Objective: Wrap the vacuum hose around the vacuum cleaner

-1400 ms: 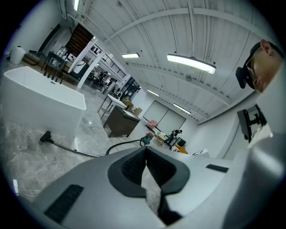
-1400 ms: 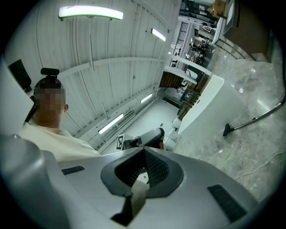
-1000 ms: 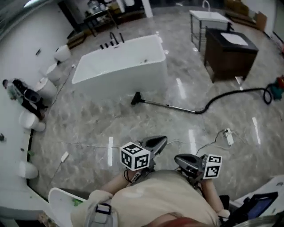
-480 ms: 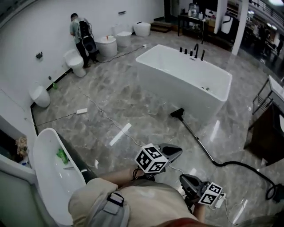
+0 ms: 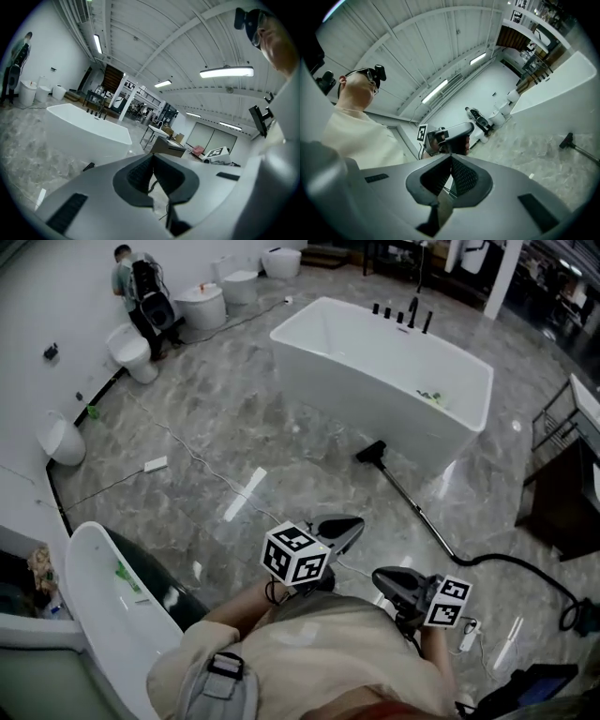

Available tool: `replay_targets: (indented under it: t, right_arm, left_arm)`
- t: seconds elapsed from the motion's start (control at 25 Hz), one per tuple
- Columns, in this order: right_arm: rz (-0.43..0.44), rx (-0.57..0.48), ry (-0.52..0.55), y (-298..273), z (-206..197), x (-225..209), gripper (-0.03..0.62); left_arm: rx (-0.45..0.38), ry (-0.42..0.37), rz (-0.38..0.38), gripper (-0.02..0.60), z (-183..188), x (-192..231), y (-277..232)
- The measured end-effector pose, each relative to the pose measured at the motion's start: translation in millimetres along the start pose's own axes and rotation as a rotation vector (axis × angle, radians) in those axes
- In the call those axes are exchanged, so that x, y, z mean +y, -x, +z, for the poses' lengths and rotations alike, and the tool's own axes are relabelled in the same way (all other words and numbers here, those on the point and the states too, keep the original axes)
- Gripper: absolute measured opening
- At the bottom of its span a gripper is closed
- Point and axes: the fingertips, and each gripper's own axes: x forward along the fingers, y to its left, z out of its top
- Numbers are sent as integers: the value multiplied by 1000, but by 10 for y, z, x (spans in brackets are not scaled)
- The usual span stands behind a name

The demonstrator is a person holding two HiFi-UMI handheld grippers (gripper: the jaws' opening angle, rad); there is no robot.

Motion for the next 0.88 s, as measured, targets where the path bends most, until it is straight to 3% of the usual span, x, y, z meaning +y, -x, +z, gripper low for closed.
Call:
replay_targets:
  t: [0.24,0.48,0.68,0.88]
  right_arm:
    - [10,3,-68,-298,391,-413,5]
    - [12,13,-86,-342,715,-678,5]
    - [37,-6,-126,-139,765,-866,5]
    - [92,-17,-167,-40,1028,-1324,5]
  left_arm:
    - [-6,96,48,6,155,653,-55]
    - [-15,166,70,6,176,799,-197]
    - [14,153,60,6,93,731,-523]
    - [32,142,133,6,269,939,-918]
